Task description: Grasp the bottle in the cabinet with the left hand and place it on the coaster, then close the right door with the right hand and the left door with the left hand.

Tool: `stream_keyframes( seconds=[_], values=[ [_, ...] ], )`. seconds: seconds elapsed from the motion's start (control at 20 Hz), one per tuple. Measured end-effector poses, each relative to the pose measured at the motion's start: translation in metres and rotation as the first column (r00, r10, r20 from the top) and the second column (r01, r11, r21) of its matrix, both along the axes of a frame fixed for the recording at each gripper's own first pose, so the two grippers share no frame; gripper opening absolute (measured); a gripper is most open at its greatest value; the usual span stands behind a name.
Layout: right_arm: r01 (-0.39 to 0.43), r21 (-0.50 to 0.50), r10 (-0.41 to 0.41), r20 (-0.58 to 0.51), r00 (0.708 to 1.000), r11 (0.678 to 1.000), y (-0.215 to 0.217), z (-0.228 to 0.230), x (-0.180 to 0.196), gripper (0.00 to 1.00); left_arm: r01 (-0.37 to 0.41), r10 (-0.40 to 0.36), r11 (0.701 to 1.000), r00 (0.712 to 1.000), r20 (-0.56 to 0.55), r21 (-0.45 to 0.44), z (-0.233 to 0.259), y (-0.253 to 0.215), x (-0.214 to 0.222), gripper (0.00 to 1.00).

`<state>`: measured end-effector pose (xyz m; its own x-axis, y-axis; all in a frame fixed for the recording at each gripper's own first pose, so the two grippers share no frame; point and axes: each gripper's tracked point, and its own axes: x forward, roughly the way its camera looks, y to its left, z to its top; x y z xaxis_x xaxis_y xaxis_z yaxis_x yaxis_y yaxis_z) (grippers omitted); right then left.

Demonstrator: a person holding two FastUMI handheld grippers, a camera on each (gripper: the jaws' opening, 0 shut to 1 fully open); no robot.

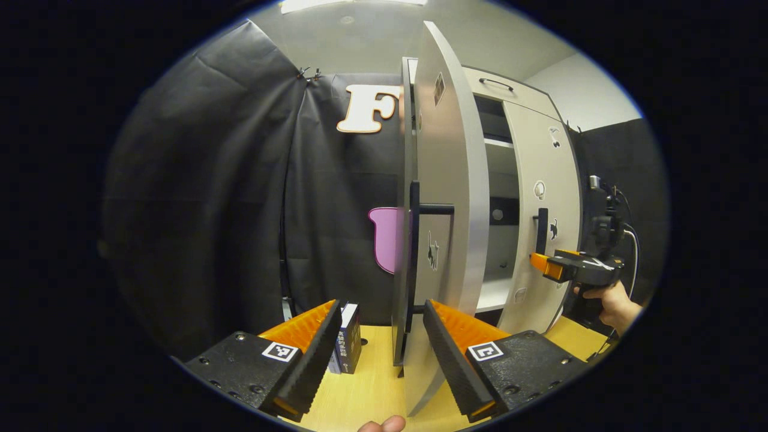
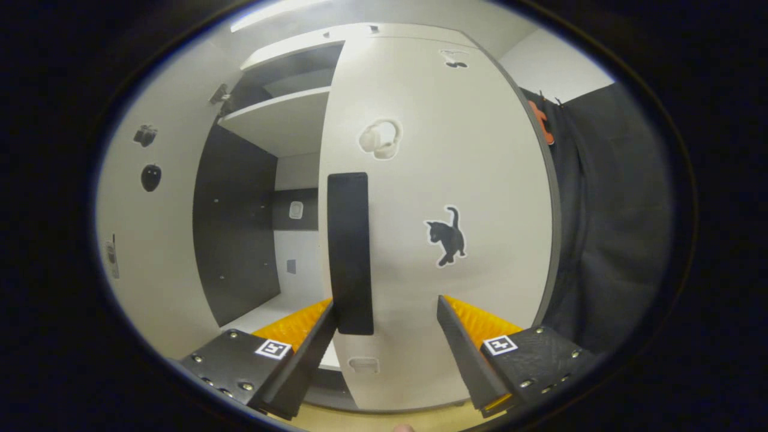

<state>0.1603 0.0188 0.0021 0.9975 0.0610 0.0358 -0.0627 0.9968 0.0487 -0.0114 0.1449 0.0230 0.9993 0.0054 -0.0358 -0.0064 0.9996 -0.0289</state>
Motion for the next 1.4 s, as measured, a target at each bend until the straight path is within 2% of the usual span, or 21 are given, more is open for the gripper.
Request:
stream_keyframes(
  seconds=[0.2,0.25,0.3,0.35,0.55,0.75,1.0,1.1,1.25,1.3,1.4],
  values=[
    [0.000,0.004,0.000,0.001,1.000,1.000,-0.016,0.002,-0.027,1.00,0.016,-0.017,1.000,1.000,0.005,0.018,0.001,-0.007,0.002,0.86],
    [-0.001,0.011,0.001,0.002,1.000,1.000,-0.021,0.002,-0.034,1.00,0.029,-0.029,1.000,1.000,0.004,0.011,0.001,-0.013,0.002,0.89],
    [0.001,0.015,-0.001,0.003,1.000,1.000,-0.026,0.003,-0.040,1.00,0.047,-0.047,0.999,0.999,0.002,-0.001,0.001,-0.023,0.004,0.86],
    [0.007,0.019,-0.007,0.003,1.000,1.000,-0.032,0.004,-0.047,0.97,0.067,-0.067,0.998,0.998,-0.002,-0.012,0.000,-0.031,0.006,0.88],
    [0.013,0.031,-0.013,0.002,1.000,0.999,-0.051,0.007,-0.068,0.97,0.136,-0.136,0.990,0.991,-0.005,-0.022,-0.001,-0.072,0.013,0.86],
    [0.026,0.021,-0.026,0.007,1.000,0.999,-0.070,0.010,-0.084,1.00,0.164,-0.164,0.986,0.986,0.007,0.006,-0.002,-0.105,0.025,0.86],
    [0.041,0.033,-0.041,-0.008,0.999,0.999,-0.092,0.006,-0.095,0.97,0.198,-0.198,0.980,0.980,0.004,-0.019,-0.003,-0.135,0.042,0.87],
    [0.046,0.044,-0.045,-0.018,0.999,0.998,-0.099,0.003,-0.097,1.00,0.204,-0.204,0.979,0.979,0.001,-0.011,-0.006,-0.143,0.050,0.89],
    [0.048,0.055,-0.046,-0.035,0.998,0.997,-0.110,-0.002,-0.097,1.00,0.218,-0.218,0.976,0.976,0.005,-0.008,-0.008,-0.163,0.066,1.00],
    [0.054,0.055,-0.052,-0.037,0.998,0.997,-0.115,-0.003,-0.098,1.00,0.223,-0.223,0.975,0.975,0.002,0.000,-0.009,-0.169,0.071,0.98],
    [0.068,0.056,-0.065,-0.043,0.997,0.996,-0.125,-0.006,-0.097,1.00,0.227,-0.227,0.974,0.974,0.005,0.018,-0.010,-0.181,0.083,1.00]
  ],
)
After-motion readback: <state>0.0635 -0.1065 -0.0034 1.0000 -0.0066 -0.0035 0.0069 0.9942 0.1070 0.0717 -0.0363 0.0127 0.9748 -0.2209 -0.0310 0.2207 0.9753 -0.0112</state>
